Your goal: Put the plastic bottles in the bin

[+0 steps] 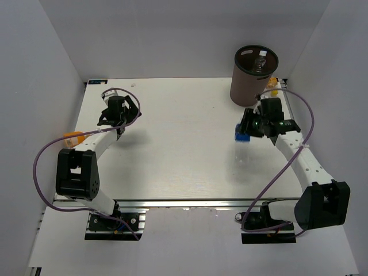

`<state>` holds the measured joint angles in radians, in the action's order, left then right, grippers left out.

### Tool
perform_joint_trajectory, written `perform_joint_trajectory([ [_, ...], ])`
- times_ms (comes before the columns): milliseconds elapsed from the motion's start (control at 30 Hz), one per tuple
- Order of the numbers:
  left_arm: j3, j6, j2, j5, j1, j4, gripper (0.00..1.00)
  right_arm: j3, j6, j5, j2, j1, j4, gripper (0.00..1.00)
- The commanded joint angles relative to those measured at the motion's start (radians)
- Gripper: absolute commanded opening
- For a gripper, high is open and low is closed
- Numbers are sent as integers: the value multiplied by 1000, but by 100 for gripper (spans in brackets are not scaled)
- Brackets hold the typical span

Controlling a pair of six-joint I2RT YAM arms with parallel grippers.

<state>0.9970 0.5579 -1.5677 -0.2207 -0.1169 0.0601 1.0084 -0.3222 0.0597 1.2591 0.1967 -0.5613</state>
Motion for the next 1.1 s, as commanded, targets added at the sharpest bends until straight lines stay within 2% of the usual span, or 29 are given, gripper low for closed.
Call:
perform_joint_trajectory([
  [0,23,2,26,1,11,0,98,174,69,147,16,3,190,30],
  [67,17,2,32,9,11,0,98,235,116,143,19,3,343,30],
  [200,15,-4,51,1,11,3,98,295,184,-22,71,0,713,27],
  [300,11,-6,64,-19,13,9,98,450,265,-54,182,0,848,33],
  [333,6,-7,73,-19,13,0,98,488,300,-88,212,0,879,32],
  [367,0,-6,78,-17,13,-3,98,521,380,-125,242,0,934,27],
  [400,2,-4,80,-16,14,0,98,568,402,-235,300,-2,972,27],
  [467,8,-4,84,-6,14,15,98,602,437,-288,356,-20,1097,27],
  [567,3,-4,95,4,14,6,98,692,433,-276,474,-42,1189,28],
  [633,6,-4,100,0,14,17,98,796,437,-271,569,-48,1178,33],
  [767,8,-4,115,-17,16,30,98,941,398,-308,733,-72,1109,35],
  [800,6,-6,121,-22,16,29,98,955,353,-282,750,-80,1076,39],
  [833,5,-6,123,-25,16,30,98,973,332,-259,761,-92,1055,49],
  [867,6,-7,127,-28,16,33,98,973,309,-229,772,-95,1036,50],
  [933,9,-9,130,-37,16,44,98,964,276,-202,767,-102,1006,59],
  [967,8,-9,133,-39,16,46,98,969,272,-186,764,-105,994,66],
  [1000,8,-10,136,-39,16,44,98,980,264,-182,766,-111,953,82],
  [1033,5,-10,138,-37,16,44,98,990,261,-178,764,-114,930,89],
  [1067,6,-10,138,-36,16,44,98,1019,261,-173,763,-117,907,89],
])
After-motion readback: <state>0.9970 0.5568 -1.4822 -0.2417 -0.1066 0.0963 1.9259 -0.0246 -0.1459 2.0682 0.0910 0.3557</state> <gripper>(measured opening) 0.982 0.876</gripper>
